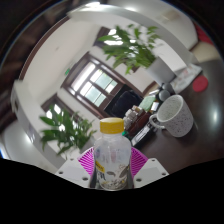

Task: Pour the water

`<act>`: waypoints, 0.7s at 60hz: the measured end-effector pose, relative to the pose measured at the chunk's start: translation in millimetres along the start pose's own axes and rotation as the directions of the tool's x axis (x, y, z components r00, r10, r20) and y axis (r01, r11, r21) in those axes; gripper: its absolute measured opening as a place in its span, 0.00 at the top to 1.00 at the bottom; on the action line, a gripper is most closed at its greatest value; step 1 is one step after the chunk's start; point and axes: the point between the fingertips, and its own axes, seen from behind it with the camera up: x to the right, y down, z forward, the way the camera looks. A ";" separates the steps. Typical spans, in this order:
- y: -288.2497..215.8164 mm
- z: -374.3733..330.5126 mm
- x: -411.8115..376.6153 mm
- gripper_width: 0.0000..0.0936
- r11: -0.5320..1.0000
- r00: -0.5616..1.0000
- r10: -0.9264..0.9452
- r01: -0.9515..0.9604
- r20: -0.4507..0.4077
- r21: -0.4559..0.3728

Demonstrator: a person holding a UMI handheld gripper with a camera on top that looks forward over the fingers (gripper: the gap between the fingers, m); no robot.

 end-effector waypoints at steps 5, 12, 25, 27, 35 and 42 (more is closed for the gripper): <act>-33.7 -1.6 3.1 0.54 0.975 0.975 0.220 -0.221 0.018 0.034; -67.5 -3.4 7.9 0.54 0.860 0.865 0.494 -0.501 0.086 0.096; -79.6 -17.1 19.7 0.53 0.550 0.566 0.804 -0.824 0.180 0.135; -79.3 -19.8 22.0 0.53 0.512 0.531 0.826 -0.847 0.189 0.140; -73.3 -26.8 21.1 0.53 0.448 0.465 0.864 -0.885 0.191 0.127; -68.0 -38.3 19.6 0.53 0.439 0.457 0.868 -0.889 0.195 0.133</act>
